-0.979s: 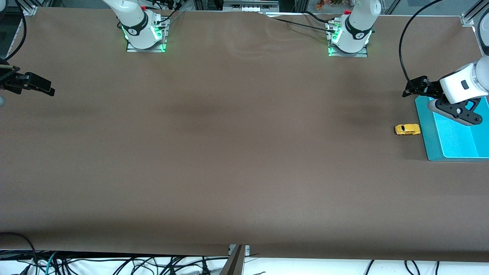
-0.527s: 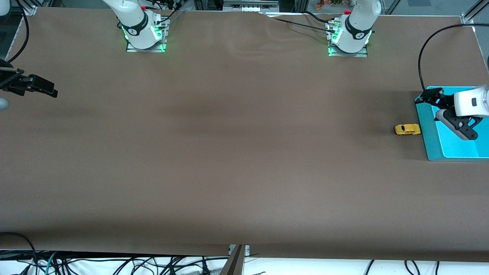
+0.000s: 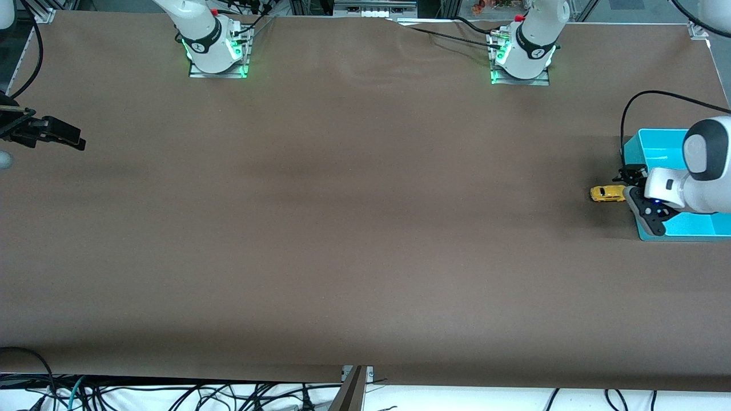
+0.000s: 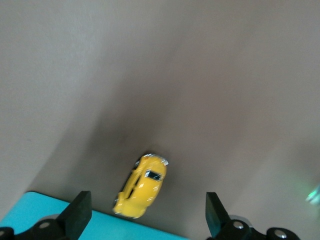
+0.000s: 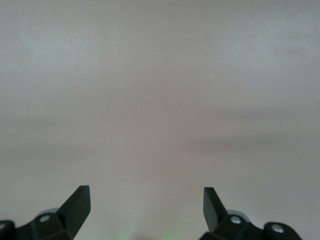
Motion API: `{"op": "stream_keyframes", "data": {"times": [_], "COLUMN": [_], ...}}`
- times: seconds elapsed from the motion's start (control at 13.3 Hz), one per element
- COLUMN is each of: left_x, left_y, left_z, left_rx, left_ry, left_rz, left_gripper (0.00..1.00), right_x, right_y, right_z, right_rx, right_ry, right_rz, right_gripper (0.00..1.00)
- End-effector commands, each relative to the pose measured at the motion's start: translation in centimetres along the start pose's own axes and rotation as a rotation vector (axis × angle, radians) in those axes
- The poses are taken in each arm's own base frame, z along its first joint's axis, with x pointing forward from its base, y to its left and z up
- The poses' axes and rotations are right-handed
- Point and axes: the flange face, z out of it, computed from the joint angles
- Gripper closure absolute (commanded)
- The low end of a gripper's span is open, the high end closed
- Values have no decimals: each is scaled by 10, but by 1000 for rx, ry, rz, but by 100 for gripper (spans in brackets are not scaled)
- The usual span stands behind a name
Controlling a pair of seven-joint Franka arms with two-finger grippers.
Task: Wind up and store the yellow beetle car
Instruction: 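Lower the left gripper onto the yellow car beside the tray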
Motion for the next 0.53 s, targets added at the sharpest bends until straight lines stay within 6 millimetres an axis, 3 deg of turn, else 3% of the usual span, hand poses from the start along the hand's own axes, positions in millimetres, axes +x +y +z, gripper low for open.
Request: {"op": "stream_keyframes", "data": {"times": [0.0, 0.23, 0.45], "left_x": [-12, -29, -56], "left_y": [9, 20, 39], "left_z": [26, 72, 112], "left_rx": [65, 123, 171], "left_ry": [-42, -25, 13], "left_rz": [142, 300, 343], "left_gripper": [0, 0, 0], "right_x": [2, 2, 2], "right_y": [-1, -1, -3], "right_z": [-6, -6, -6], "right_rx": [-10, -10, -10], "right_ry": [5, 7, 7], "right_rz": [10, 10, 9], "right_gripper": [0, 0, 0]}}
